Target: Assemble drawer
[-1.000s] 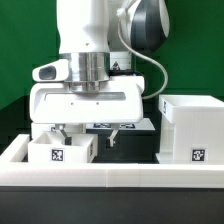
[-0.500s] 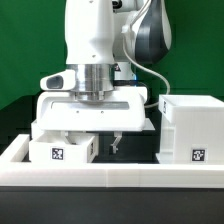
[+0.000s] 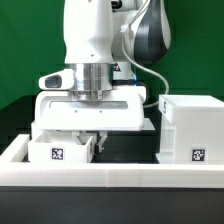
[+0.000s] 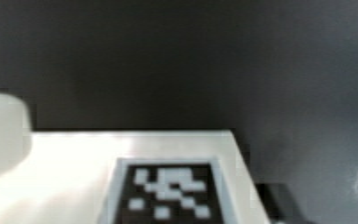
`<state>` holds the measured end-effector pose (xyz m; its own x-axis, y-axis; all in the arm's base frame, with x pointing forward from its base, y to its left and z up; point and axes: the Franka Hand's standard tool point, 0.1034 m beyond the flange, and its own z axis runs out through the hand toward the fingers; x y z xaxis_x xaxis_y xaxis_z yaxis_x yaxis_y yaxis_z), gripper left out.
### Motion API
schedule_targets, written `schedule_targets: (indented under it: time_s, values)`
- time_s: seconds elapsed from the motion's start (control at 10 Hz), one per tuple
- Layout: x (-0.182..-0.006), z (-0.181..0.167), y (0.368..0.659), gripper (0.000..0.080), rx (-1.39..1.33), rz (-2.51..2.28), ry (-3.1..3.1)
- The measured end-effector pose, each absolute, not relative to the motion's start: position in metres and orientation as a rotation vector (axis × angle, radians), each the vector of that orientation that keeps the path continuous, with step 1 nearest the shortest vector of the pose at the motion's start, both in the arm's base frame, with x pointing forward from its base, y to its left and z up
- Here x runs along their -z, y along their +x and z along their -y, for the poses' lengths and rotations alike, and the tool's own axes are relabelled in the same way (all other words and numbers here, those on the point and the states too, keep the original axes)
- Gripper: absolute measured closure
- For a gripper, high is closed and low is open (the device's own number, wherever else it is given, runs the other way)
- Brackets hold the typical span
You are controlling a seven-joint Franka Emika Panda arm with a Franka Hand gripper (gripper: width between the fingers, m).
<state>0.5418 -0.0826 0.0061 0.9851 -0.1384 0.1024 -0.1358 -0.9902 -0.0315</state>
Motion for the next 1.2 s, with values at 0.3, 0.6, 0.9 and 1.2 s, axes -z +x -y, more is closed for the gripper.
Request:
schedule_targets:
  time_s: [0.3,0.6,0.9,1.2]
  values:
    - [-0.007,0.081,0.543,0.0759,0.165,-0.21,-3.106]
    - [-0.007,0.081,0.543,0.0759,0.166,-0.21,-3.106]
    - [-0.01,0.079,0.538,0.0758,0.157,0.001,-3.119]
    - [-0.021,0.081,0.533,0.0758,0.14,0.119,-3.106]
